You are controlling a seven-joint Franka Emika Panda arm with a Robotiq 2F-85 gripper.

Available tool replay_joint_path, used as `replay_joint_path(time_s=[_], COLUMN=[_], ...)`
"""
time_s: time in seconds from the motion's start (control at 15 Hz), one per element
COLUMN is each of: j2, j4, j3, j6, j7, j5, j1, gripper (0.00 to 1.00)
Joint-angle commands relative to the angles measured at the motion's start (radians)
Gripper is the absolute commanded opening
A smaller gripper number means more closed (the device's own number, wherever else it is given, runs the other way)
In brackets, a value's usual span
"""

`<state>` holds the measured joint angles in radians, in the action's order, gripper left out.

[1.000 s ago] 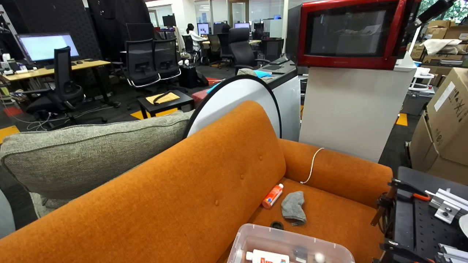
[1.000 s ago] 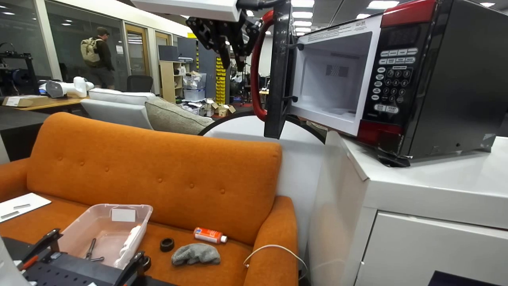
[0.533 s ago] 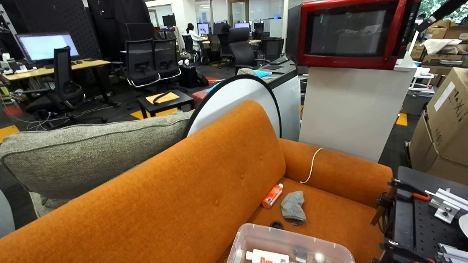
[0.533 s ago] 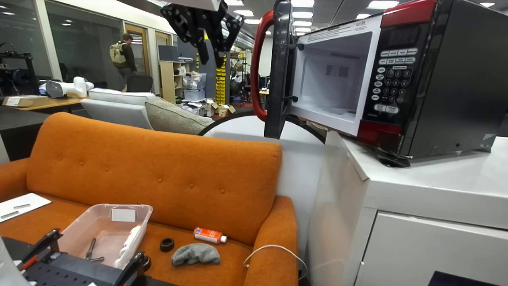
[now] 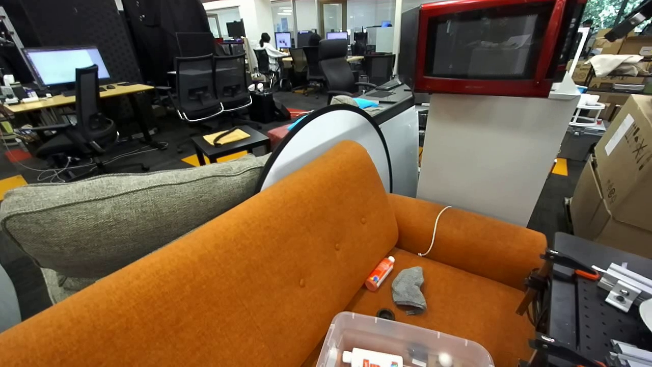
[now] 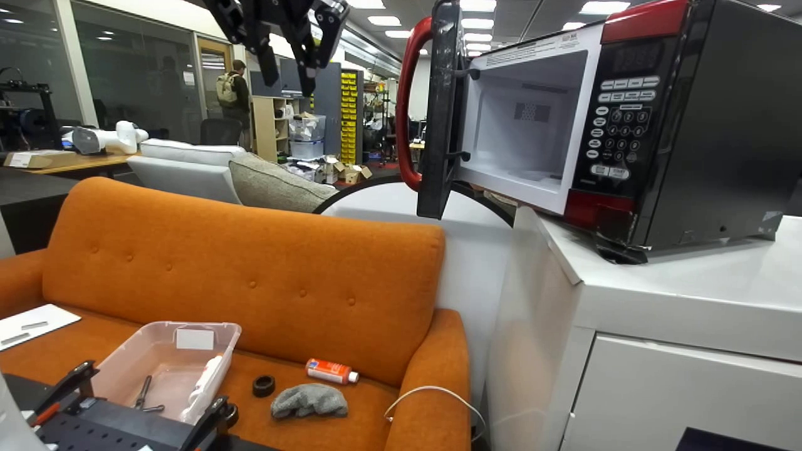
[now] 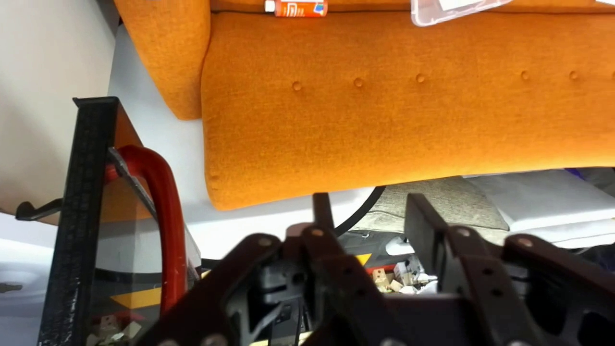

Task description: Open the microwave door

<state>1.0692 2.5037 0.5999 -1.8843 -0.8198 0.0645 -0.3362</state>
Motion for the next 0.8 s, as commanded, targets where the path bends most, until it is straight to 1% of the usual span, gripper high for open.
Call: replay_joint_path(time_s=[0.0, 0.07, 0.13, 0.2, 0.33, 0.4, 0.73], j2=[0.028, 0.027, 0.044, 0.051, 0.054, 0.054, 0.054], j4=[-0.039, -0.043, -0.016, -0.017, -0.016, -0.016, -0.016], j3=[0.024, 0.019, 0.017, 0.019, 0.022, 0.022, 0.022], j6=[0.129, 0.150, 0.098, 0.105, 0.105, 0.104, 0.104], j7=[-0.007, 0.001, 0.021, 0.024, 0.026, 0.026, 0.027], j5=[-0.032, -0.043, -0.034, -0.037, -0.037, -0.037, -0.037], j1=[0.046, 0.045, 0.039, 0.043, 0.046, 0.047, 0.048], gripper=[0.76, 0.84, 0.90, 0.71, 0.87, 0.90, 0.90])
